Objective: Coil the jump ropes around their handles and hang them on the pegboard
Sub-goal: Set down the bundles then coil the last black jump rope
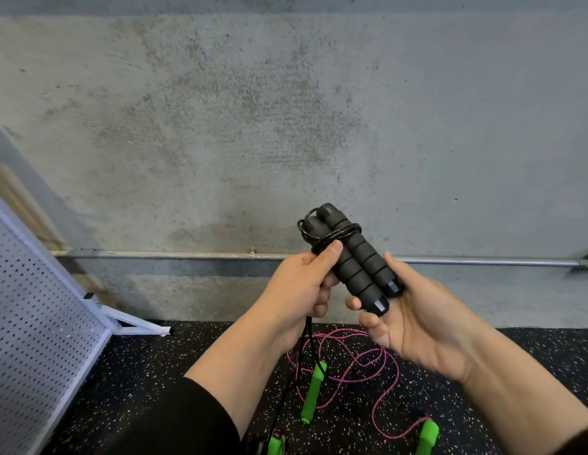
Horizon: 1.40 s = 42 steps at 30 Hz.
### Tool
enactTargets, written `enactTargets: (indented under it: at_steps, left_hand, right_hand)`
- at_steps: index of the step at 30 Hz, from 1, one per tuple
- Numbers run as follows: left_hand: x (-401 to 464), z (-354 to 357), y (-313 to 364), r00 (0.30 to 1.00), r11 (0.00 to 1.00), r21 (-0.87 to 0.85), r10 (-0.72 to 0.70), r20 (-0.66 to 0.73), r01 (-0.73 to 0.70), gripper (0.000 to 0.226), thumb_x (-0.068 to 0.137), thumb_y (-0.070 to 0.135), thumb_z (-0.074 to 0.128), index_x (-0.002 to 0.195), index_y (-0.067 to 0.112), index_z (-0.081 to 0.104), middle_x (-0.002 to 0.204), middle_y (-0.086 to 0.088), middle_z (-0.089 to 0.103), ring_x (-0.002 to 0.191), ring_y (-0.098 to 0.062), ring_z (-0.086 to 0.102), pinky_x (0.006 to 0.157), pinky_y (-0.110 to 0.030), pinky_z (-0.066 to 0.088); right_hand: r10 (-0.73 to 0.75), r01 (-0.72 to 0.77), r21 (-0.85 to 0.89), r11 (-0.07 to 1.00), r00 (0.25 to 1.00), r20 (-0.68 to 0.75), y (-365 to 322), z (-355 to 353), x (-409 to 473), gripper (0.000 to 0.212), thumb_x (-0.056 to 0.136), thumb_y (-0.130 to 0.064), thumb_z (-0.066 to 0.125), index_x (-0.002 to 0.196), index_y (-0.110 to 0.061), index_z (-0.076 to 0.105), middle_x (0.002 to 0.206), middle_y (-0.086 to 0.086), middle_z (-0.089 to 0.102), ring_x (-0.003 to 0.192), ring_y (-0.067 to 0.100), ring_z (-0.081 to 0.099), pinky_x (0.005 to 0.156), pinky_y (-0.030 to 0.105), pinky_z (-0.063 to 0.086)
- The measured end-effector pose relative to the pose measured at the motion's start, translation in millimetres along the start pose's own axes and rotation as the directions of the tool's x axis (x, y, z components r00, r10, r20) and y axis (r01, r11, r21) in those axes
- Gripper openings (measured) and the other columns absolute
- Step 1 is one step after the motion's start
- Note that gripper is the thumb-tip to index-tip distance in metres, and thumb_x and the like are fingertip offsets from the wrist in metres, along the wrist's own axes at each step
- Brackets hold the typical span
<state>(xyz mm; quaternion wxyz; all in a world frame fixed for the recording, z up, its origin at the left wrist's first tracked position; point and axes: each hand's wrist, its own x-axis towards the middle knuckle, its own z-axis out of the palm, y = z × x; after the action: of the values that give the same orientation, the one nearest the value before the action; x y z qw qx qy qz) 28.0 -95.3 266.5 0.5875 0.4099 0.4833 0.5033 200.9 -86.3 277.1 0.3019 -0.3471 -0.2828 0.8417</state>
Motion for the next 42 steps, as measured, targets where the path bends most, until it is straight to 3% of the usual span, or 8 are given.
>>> enactTargets:
  at_steps: [8,13,22,24,28,30,37,42]
  left_hand:
    - [-2.4,-11.6,7.3,0.996,0.980,0.181,-0.082,0.019,0.077,0.041,0.096,0.050,0.063,0.114,0.014,0.073,0.062,0.007,0.042,0.048,-0.009,0.024,0.044,-0.021,0.023]
    - [-0.2,-5.5,4.0,0.991,0.983,0.126,-0.133,0.013,0.130,0.053,0.092,0.054,0.065,0.117,0.007,0.070,0.063,0.006,0.048,0.044,-0.007,0.025,0.044,-0.022,0.022]
    - [2.0,0.1,-2.3,0.983,0.982,-0.085,-0.173,-0.069,0.167,0.040,0.092,0.059,0.063,0.079,0.022,0.059,0.062,0.005,0.043,0.045,-0.007,0.020,0.042,-0.022,0.016]
    - [3.1,-1.9,-2.3,0.988,0.989,-0.064,-0.137,-0.069,0.133,0.038,0.094,0.056,0.061,0.079,0.022,0.055,0.062,0.005,0.042,0.045,-0.007,0.020,0.043,-0.022,0.016]
    - [1.5,-2.6,-0.8,0.999,0.999,0.000,-0.045,0.026,0.045,0.037,0.099,0.052,0.055,0.082,0.019,0.051,0.067,0.003,0.041,0.049,-0.009,0.019,0.042,-0.020,0.021]
    - [0.0,-1.3,-0.5,0.999,1.000,0.021,-0.014,0.053,0.013,0.037,0.101,0.050,0.053,0.079,0.020,0.049,0.068,0.003,0.040,0.050,-0.010,0.019,0.043,-0.020,0.022]
    - [-1.7,-4.8,2.1,0.998,0.992,0.106,-0.066,0.014,0.065,0.045,0.097,0.058,0.056,0.069,0.025,0.068,0.073,0.000,0.048,0.048,-0.008,0.024,0.047,-0.024,0.021]
    - [-0.4,-9.0,4.3,0.988,0.979,0.140,-0.153,0.007,0.150,0.059,0.094,0.066,0.052,0.114,0.014,0.072,0.066,0.006,0.052,0.044,-0.006,0.025,0.045,-0.023,0.020]
  right_hand:
    - [-0.517,0.369,-0.456,0.810,0.816,-0.258,-5.8,-14.2,8.6,0.039,0.106,-0.041,0.046,0.109,-0.011,0.070,0.083,0.015,0.060,0.063,0.018,0.049,0.061,0.033,0.049]
    - [-0.686,0.169,-0.905,0.391,0.709,-0.164,-3.9,-16.1,10.7,0.035,0.101,-0.035,0.057,0.134,-0.025,0.062,0.100,-0.006,0.064,0.078,0.008,0.056,0.079,0.035,0.056]
    - [-0.726,0.088,-0.989,0.120,0.688,-0.026,13.9,-3.3,14.1,0.060,0.080,-0.037,0.082,0.131,-0.034,0.050,0.117,-0.012,0.049,0.097,-0.001,0.049,0.079,0.015,0.037]
    - [-0.712,0.127,-0.975,0.180,0.701,-0.040,11.6,-4.3,13.4,0.052,0.078,-0.043,0.083,0.119,-0.037,0.052,0.113,-0.014,0.053,0.093,-0.005,0.055,0.074,0.011,0.040]
    - [-0.421,0.263,-0.483,0.835,0.870,-0.256,-1.6,-4.5,7.5,0.054,0.087,-0.062,0.059,0.112,-0.015,0.069,0.106,0.014,0.072,0.077,0.015,0.069,0.079,0.035,0.059]
    - [-0.189,0.142,-0.221,0.965,0.959,-0.210,-3.1,-4.1,3.3,0.062,0.095,-0.060,0.047,0.114,-0.006,0.071,0.102,0.028,0.072,0.070,0.030,0.068,0.067,0.038,0.063]
    - [-0.333,0.265,-0.285,0.921,0.915,-0.226,-3.0,-10.5,8.2,0.052,0.101,-0.047,0.049,0.114,0.000,0.068,0.086,0.024,0.060,0.058,0.022,0.051,0.050,0.028,0.046]
    - [-0.692,0.266,-0.787,0.556,0.673,-0.261,-12.0,-19.0,8.6,0.030,0.105,-0.038,0.047,0.103,-0.020,0.071,0.082,0.007,0.068,0.062,0.019,0.059,0.059,0.031,0.050]
